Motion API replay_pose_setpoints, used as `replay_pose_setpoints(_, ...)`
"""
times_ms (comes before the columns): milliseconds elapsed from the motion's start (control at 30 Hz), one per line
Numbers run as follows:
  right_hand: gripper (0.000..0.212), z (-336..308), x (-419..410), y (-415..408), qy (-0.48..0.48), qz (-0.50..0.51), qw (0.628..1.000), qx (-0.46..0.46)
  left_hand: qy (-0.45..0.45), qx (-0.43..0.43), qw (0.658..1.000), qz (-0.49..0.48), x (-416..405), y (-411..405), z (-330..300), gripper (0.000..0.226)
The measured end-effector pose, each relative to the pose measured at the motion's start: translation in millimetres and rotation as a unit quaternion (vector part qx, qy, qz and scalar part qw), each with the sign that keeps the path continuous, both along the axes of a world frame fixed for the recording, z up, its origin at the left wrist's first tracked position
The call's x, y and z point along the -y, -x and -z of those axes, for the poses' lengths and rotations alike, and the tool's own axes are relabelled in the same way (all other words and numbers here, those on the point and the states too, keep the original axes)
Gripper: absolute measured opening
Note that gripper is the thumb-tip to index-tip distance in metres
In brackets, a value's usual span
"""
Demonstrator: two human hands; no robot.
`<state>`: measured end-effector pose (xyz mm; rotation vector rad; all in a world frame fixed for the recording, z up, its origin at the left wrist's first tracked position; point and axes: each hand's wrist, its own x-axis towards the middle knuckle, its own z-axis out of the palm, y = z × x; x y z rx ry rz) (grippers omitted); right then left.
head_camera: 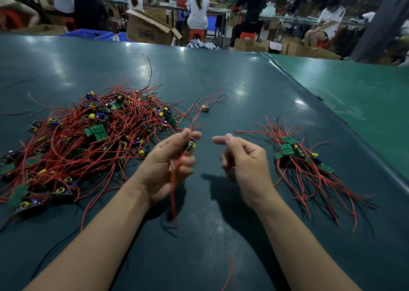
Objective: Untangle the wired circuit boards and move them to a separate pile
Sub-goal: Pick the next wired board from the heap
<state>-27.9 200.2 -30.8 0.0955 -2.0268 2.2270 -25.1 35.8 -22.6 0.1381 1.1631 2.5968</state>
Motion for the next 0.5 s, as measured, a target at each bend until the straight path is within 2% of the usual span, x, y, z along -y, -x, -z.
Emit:
replay_pose_setpoints(100,0.032,-3.1,3.1,-3.2,0.035,-0.11,0.993,0.019,0.085,-0.032,0.996,0.014,-5.4,-1.5,3.0,0.031)
replay_pose_setpoints(167,0.031,-2.8,2.7,-3.5,0.04,-0.106,0.993,0.029,0.175,-0.054,0.983,-0.001,-10.4,-4.1,6.5,0.009)
replay_pose_setpoints(200,0.027,-2.1,2.4,-3.1,0.034,-0.087,0.995,0.035,0.216,-0.064,0.974,-0.008,-12.5,-4.9,8.9,0.007)
replay_pose_setpoints(300,0.023,0.0,1.2,-1.8,0.012,-0.047,0.997,0.066,0.297,-0.103,0.949,-0.016,-15.6,-5.6,14.9,0.024)
replay_pose_setpoints(400,0.023,-2.6,-1.4,-0.8,0.046,-0.057,0.995,0.072,0.267,-0.09,0.959,-0.017,-15.5,-2.2,15.7,0.03)
replay_pose_setpoints(500,0.027,-4.5,0.2,-0.3,0.057,-0.069,0.992,0.083,0.226,-0.076,0.971,-0.016,-17.0,-0.7,15.9,0.023)
